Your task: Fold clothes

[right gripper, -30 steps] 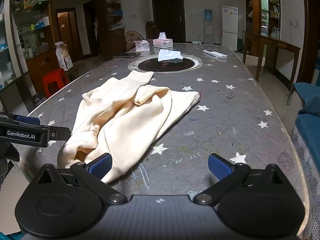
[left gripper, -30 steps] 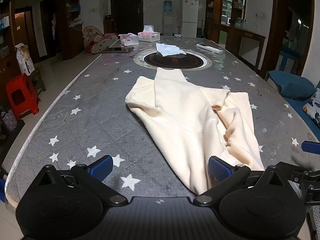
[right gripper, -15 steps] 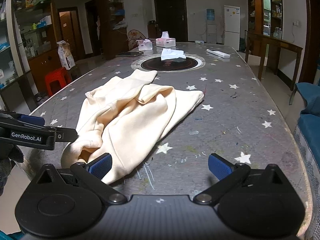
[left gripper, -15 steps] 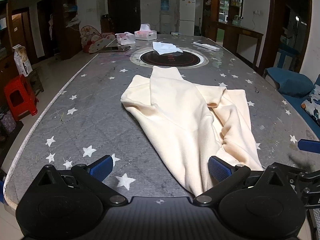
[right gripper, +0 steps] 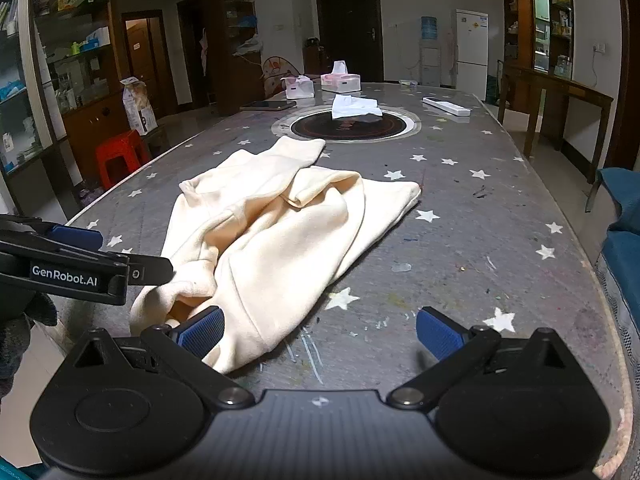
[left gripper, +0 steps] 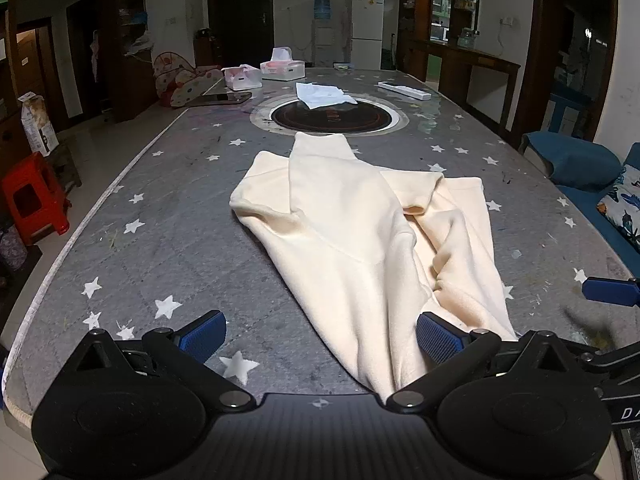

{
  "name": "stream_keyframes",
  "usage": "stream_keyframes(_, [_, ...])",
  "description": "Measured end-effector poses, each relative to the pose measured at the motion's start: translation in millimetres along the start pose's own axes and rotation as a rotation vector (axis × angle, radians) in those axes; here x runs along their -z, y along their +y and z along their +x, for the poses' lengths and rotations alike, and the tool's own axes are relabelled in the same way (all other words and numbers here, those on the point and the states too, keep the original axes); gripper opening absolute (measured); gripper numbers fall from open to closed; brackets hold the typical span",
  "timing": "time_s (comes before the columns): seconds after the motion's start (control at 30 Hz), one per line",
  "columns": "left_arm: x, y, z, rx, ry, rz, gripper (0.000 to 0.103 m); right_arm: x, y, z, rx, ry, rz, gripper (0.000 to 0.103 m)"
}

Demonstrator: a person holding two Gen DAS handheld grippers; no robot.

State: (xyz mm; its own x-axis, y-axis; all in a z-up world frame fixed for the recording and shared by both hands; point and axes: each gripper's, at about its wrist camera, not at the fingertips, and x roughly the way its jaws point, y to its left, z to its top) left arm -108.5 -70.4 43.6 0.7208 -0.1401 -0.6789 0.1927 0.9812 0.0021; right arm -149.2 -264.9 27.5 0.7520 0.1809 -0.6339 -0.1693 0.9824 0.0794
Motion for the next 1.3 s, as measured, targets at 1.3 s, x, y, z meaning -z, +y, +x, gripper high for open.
stream_keyframes(1.3, [-30,-8,19,0.046,-0.024,0.022,0.103,-13,-2,21,-0.001,0.028,0.001,0.103])
